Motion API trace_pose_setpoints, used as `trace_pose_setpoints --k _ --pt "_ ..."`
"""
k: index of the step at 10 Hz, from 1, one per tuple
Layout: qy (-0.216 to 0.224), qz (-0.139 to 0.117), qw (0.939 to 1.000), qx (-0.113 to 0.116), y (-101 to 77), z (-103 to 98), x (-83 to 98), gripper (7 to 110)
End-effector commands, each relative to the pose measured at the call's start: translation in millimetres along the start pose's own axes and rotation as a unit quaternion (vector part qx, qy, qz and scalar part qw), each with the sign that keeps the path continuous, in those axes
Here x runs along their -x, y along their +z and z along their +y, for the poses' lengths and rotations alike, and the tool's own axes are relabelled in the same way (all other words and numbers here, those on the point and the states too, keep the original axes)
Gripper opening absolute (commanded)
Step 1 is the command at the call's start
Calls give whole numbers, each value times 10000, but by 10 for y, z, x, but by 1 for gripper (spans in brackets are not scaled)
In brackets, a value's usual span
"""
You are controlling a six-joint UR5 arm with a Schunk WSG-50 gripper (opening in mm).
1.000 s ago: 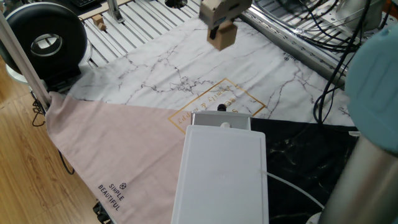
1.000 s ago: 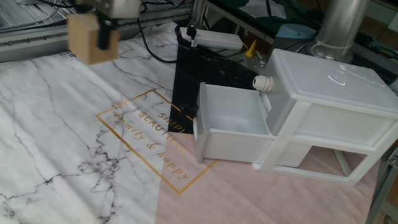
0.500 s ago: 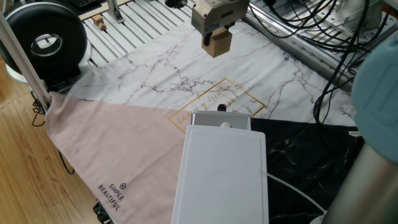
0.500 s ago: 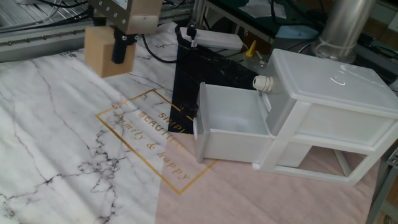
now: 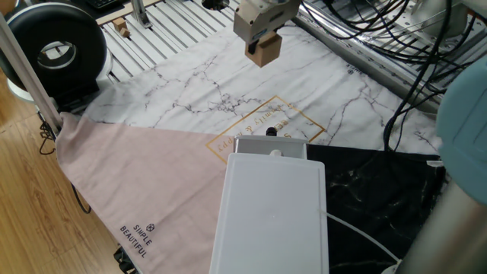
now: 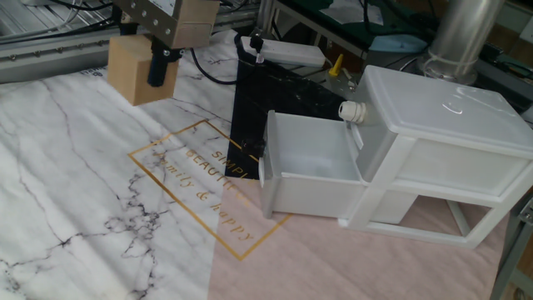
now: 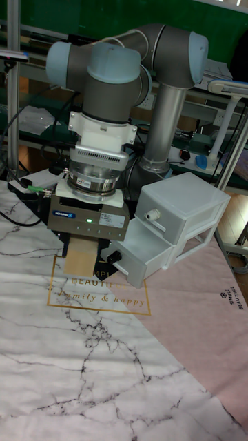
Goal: Put things in the drawer
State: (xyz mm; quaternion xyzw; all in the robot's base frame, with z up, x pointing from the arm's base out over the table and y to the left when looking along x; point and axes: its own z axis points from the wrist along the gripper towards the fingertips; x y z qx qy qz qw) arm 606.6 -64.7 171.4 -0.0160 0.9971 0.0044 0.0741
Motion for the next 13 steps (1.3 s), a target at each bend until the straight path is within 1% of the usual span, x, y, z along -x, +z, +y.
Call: trace_pose_setpoints --k 1,2,3,4,5,6,7,8,9,10,11,12,13 --pt "153 -70 9993 342 -3 211 -65 7" --pt "345 51 9990 261 57 347 -412 7" --pt "690 349 9966 296 123 565 -777 7" --pt "952 511 9935 346 210 760 -978 7" --pt "1040 527 9927 310 288 861 -1065 7" --pt "1156 626 9907 358 320 981 -1164 7" --pt "1300 830 9871 438 308 1076 -1275 7" --pt "1351 1015 9847 422 271 1084 -1368 7" --pt "1490 1268 9794 501 201 1168 -1476 7" --pt "1625 1466 9745 487 126 1235 -1544 7" --pt "1681 1515 9731 425 81 1255 -1551 7" --pt "1757 1591 9705 440 53 1305 -1574 7" --pt "1801 1816 9655 495 36 1352 -1667 7"
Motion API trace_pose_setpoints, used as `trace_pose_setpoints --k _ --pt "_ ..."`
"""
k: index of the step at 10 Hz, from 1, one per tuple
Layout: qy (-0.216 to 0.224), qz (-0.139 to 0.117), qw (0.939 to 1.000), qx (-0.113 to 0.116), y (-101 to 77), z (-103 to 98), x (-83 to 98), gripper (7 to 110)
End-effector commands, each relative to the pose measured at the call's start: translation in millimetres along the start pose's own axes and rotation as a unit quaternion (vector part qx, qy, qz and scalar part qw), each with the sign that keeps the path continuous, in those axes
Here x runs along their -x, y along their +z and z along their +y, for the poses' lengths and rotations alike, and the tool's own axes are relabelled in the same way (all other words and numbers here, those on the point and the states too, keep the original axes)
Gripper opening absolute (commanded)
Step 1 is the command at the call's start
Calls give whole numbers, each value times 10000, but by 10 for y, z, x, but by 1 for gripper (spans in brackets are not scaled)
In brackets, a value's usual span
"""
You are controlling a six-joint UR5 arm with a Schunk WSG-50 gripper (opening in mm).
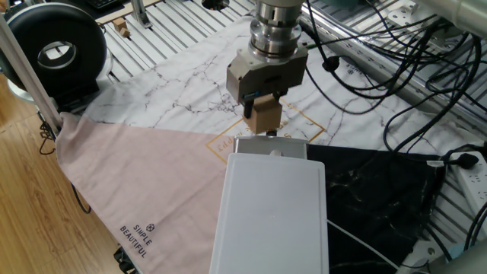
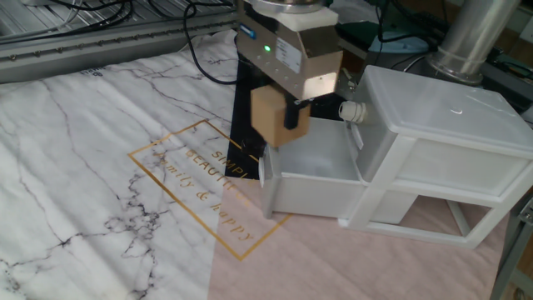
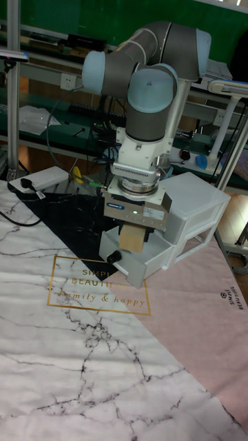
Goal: Put things in the drawer
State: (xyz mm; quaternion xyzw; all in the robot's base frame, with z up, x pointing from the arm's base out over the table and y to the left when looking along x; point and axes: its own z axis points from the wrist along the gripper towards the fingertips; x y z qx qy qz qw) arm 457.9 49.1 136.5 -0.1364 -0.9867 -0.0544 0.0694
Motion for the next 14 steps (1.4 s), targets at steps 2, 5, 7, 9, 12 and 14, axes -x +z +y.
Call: trace_pose_setpoints --k 2,5,7,9,12,14 --pt "317 581 9976 184 24 127 -294 7" --pt "238 683 9973 108 217 7 -256 7" --pt "262 692 9973 9 252 -37 -255 7" --pt "307 732 9968 79 269 13 -273 7" --pt "330 669 9972 59 324 24 -252 7" --pt "380 703 9967 107 384 75 -293 7"
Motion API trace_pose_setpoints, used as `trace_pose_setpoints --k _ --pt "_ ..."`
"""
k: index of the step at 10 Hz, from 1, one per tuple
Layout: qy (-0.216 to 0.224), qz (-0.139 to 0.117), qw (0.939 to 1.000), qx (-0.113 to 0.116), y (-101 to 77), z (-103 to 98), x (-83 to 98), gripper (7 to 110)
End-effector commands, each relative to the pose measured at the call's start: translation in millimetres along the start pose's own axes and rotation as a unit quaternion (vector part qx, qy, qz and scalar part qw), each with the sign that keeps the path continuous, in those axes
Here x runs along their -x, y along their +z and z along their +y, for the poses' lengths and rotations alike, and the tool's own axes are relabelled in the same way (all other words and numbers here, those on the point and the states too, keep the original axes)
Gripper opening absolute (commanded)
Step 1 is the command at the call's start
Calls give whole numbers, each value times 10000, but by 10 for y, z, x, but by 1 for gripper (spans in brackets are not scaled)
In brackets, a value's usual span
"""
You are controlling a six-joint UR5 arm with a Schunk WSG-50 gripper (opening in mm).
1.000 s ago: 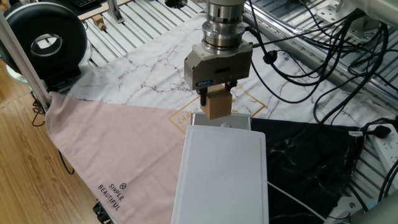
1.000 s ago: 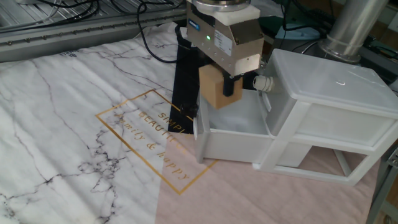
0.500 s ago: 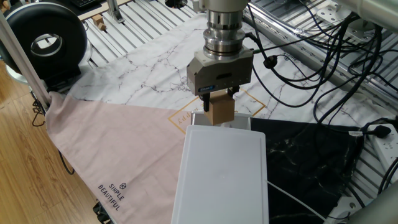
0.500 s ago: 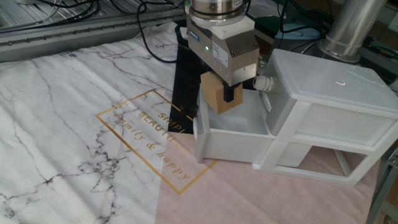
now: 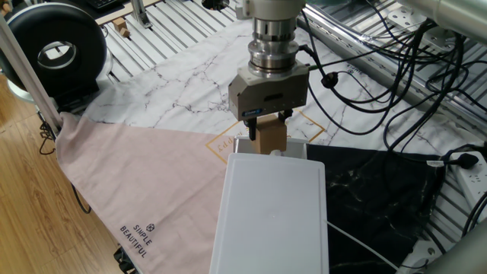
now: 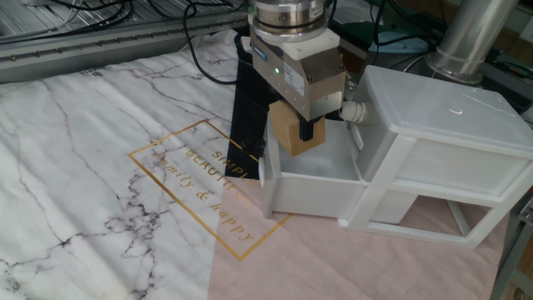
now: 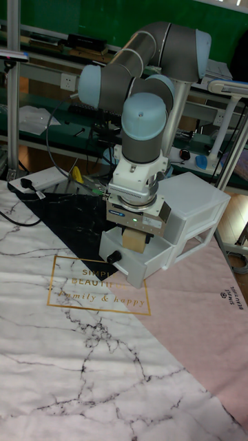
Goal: Put things in the drawer
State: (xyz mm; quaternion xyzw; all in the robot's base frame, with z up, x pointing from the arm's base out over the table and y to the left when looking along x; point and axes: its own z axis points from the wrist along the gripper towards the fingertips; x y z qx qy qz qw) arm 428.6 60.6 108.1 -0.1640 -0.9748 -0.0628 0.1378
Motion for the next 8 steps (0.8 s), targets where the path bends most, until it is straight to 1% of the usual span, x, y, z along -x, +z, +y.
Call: trace_pose_setpoints --k 1,3,4,8 --pt "61 26 9999 95 88 77 -25 7" --pt "15 51 9999 117 114 95 -42 7" --pt "-43 71 9996 260 115 172 -71 7" --pt "7 118 9998 187 97 138 -118 7"
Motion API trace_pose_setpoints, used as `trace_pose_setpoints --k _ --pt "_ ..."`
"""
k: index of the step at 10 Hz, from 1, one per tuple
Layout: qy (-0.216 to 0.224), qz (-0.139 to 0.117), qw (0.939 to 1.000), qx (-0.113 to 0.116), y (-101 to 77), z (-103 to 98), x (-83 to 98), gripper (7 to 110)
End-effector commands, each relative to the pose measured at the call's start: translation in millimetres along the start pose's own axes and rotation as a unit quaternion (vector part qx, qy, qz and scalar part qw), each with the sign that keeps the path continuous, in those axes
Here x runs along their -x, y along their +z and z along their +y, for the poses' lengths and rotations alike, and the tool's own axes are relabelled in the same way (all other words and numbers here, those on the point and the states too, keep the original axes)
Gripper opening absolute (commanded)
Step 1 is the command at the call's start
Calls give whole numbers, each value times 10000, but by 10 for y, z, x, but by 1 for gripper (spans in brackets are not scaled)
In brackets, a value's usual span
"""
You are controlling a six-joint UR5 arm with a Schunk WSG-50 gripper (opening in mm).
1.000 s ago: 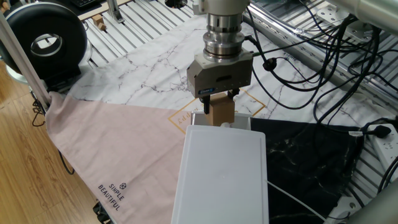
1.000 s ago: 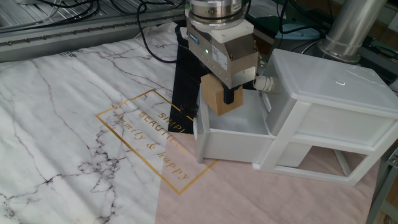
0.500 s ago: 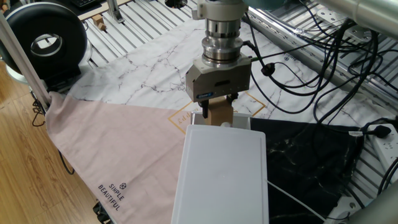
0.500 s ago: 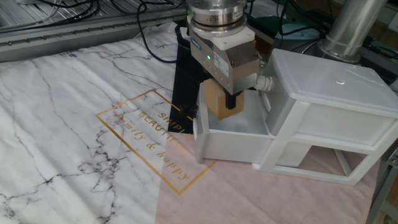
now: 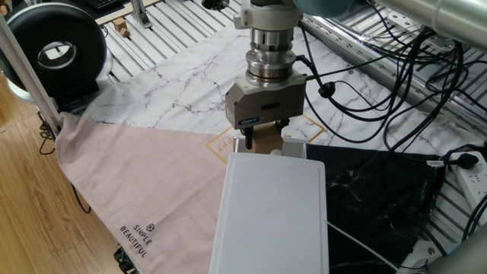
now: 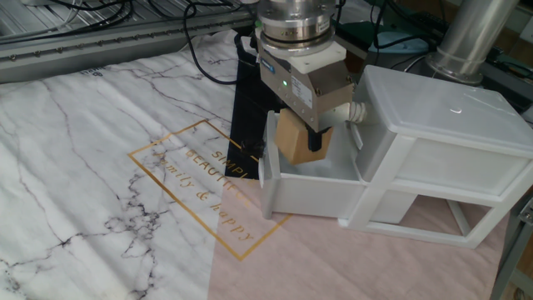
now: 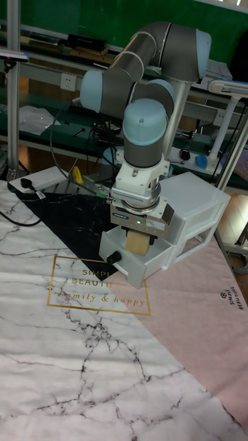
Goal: Put things in the drawer
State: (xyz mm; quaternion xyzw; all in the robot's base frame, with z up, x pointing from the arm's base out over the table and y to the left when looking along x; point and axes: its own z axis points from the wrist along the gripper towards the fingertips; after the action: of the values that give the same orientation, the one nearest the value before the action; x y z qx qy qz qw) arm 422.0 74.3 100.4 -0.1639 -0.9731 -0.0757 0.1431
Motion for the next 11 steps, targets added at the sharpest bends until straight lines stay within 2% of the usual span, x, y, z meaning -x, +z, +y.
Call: trace_pose_setpoints --k 1,9,10,11 --pt "27 64 10000 60 -10 37 -53 7" --pt "0 91 9999 66 74 47 -47 7" --pt "-61 76 9999 72 88 48 -33 22" --pt "-103 60 9999 94 87 58 -26 22"
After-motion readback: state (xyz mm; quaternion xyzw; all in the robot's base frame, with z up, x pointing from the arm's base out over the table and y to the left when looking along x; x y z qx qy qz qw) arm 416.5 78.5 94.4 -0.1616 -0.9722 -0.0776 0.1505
